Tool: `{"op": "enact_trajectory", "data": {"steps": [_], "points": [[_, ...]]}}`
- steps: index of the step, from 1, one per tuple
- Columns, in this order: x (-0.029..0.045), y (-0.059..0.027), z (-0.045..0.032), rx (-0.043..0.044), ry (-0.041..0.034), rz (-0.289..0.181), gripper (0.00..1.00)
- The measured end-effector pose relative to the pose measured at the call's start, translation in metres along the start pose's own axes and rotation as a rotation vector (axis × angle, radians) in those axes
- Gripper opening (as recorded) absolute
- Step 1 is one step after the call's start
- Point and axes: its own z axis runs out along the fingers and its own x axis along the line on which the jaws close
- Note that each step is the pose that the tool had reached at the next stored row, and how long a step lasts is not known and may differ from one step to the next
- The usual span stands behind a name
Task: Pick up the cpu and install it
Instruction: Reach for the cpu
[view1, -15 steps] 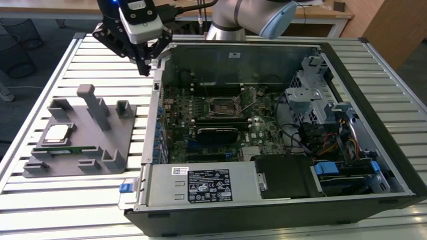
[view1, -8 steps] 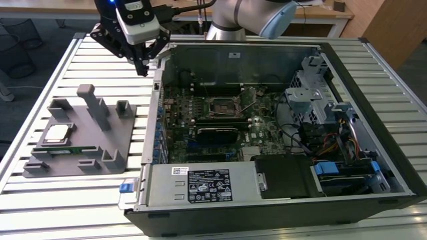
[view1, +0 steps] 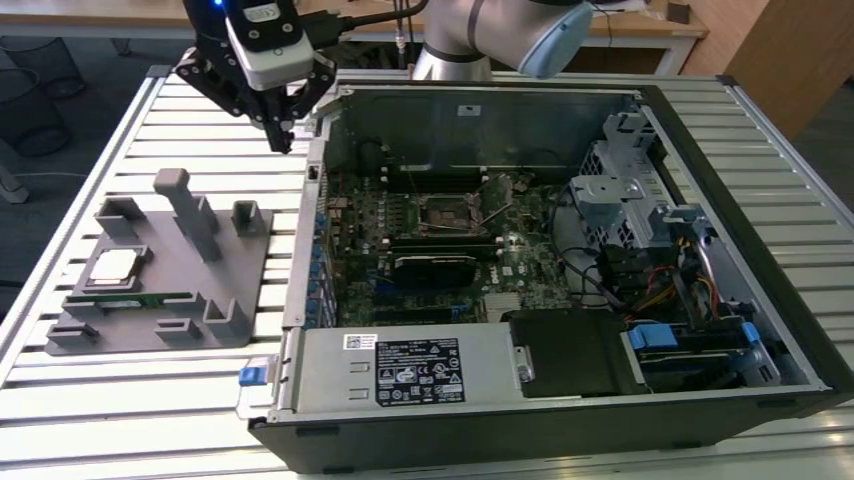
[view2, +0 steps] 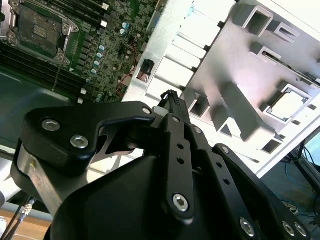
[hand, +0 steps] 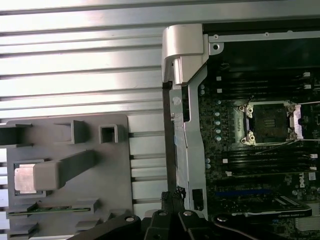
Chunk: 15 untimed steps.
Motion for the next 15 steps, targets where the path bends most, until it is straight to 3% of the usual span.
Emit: {"op": "enact_trajectory", "data": {"steps": [15], "points": [[0.0068, -0.0006, 0.0016, 0.0002, 0.0023, 0.000, 0.11]]}}
